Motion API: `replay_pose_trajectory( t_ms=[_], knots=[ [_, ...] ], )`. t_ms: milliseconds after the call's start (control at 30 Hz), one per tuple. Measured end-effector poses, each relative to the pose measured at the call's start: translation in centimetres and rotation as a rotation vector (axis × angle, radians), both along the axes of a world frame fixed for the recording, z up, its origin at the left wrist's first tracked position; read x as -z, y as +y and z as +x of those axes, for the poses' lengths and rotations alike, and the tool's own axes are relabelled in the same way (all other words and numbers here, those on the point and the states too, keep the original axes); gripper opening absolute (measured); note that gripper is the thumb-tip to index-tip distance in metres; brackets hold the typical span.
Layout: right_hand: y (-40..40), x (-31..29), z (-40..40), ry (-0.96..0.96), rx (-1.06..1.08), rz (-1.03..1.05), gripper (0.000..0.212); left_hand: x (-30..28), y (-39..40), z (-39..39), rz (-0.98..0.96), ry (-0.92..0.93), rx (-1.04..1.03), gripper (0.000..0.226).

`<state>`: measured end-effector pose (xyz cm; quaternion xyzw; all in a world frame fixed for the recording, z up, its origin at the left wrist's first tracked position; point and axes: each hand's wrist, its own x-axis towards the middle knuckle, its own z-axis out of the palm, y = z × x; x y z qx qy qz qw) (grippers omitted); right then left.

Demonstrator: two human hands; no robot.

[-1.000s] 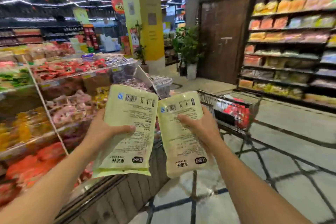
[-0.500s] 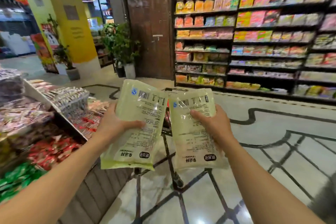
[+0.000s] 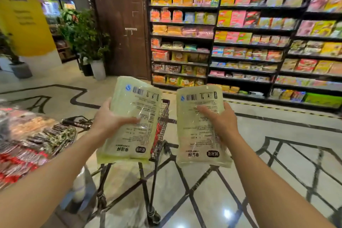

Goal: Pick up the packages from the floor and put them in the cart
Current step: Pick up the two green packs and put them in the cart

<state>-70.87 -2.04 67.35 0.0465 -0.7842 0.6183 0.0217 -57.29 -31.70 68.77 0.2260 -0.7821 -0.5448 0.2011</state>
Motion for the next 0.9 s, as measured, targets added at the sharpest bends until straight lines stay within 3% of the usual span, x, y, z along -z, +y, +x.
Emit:
replay_pose_trajectory(
  t_ms=[433, 633, 767, 900],
  knots=[
    [-6.9, 1.3, -26.3, 0.037, -0.206, -0.042, 0.049, 1.9, -6.1, -23.3, 0.045, 0.059, -0.203, 0.087],
    [-12.7, 1.2, -39.4, 0.001, -0.325, 0.011, 0.055, 3.1, -8.5, -31.6, 0.096, 0.076, -0.339, 0.1],
    [-17.7, 1.6, -44.9, 0.0, -0.405, 0.006, 0.042, 4.1, -11.1, -35.2, 0.137, 0.096, -0.399, 0.12],
    [-23.3, 3.2, -49.0, -0.038, -0.459, 0.021, 0.046, 6.9, -15.5, -37.8, 0.207, 0.107, -0.466, 0.113]
  ],
)
